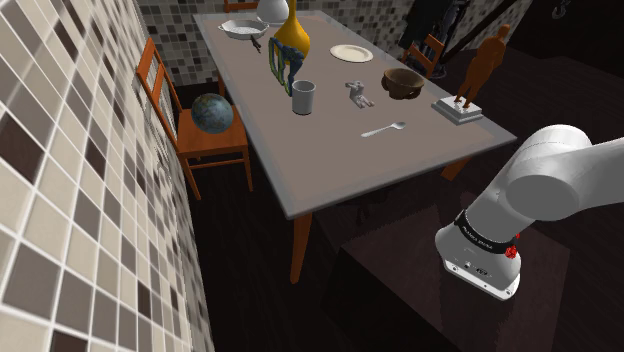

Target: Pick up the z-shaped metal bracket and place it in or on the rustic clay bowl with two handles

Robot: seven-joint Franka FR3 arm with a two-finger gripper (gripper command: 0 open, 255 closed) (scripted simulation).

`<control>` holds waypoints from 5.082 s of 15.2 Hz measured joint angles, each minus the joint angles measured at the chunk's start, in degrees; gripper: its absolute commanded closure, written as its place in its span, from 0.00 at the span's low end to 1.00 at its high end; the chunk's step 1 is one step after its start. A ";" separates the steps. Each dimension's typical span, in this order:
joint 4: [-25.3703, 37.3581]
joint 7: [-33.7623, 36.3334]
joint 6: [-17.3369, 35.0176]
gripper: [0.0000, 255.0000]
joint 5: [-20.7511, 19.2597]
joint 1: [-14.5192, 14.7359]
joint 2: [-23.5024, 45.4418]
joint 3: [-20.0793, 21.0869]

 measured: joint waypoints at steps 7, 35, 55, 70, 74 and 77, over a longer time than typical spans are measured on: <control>-1.02 -2.06 6.56 0.00 -1.57 -1.71 7.01 -2.52; 22.36 -15.57 29.10 0.00 1.67 -10.19 60.90 -15.05; 38.09 -18.84 32.55 0.00 6.21 -15.41 82.62 -14.70; 38.34 -18.75 31.86 1.00 6.06 -15.38 82.17 -14.81; 38.62 -18.43 29.87 1.00 5.57 -15.14 80.42 -15.14; 38.99 -18.22 28.10 1.00 5.16 -15.01 78.98 -15.41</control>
